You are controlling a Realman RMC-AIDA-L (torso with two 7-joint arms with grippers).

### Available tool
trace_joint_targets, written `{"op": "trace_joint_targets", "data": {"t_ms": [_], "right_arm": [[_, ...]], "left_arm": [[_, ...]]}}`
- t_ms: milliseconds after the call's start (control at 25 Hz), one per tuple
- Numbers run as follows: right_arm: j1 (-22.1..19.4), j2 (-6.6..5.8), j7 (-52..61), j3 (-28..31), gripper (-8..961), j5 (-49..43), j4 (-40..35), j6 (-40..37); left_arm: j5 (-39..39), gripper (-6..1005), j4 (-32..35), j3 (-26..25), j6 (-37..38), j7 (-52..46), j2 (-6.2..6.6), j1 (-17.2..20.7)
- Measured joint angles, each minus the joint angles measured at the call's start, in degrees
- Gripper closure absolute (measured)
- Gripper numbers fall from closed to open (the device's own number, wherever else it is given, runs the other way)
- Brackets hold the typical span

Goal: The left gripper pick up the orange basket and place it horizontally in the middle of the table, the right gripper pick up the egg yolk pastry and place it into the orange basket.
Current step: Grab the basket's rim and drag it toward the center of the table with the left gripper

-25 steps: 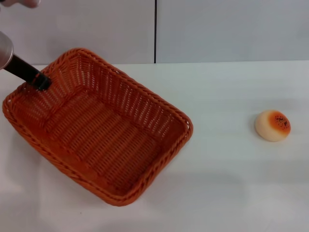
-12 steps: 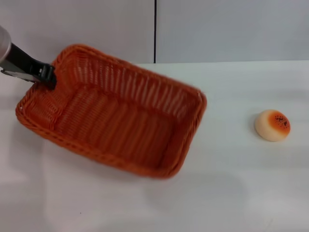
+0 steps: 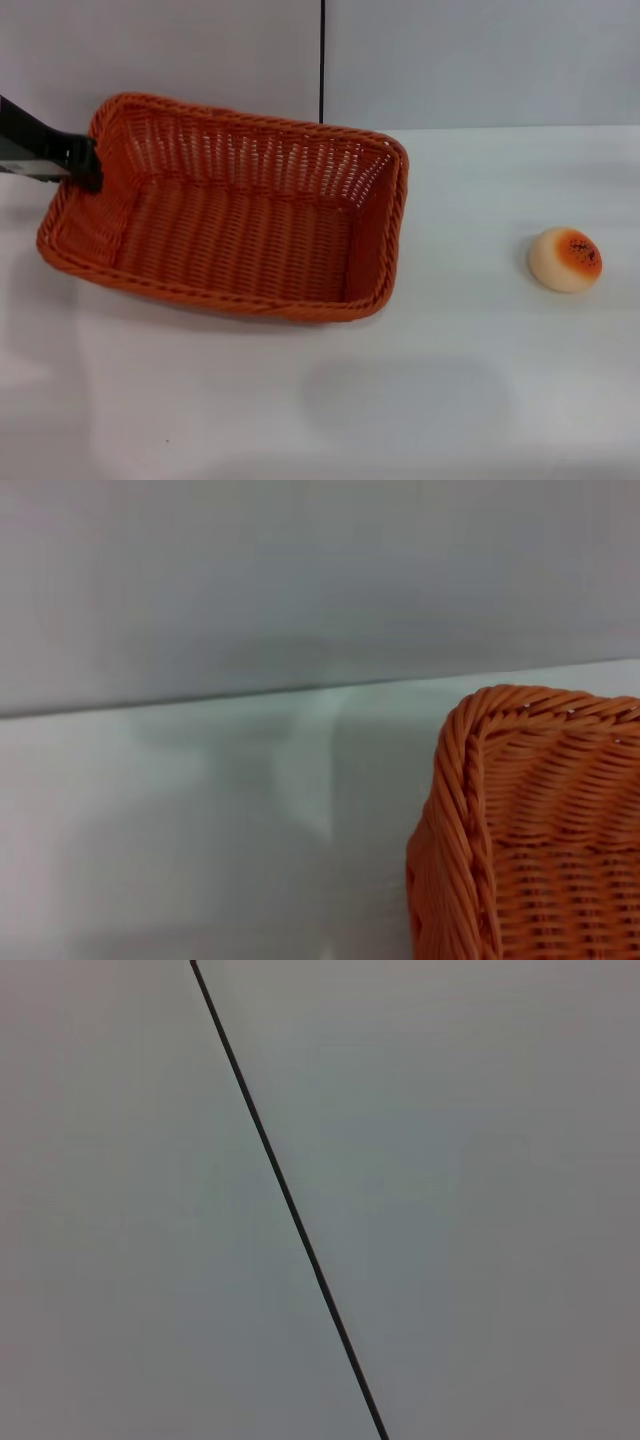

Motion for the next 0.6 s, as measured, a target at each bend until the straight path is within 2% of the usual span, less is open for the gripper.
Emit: {"op": "trace_joint_targets", "data": {"t_ms": [320,600], "right_arm": [[-0.13,-0.13,0.28,-0.09,489,-0.04,0.56,0.15],[-1.44,0.34,1.7,-0.09,488,-0.04,-0.24,-0.37]], "left_arm": [[-3.68,827,-1.46,0.65,0.19,-0.05,-0.15,0.58],[-5.66,830,1.61,1.71,-0.13,-0.02,0.04,3.24]]}}
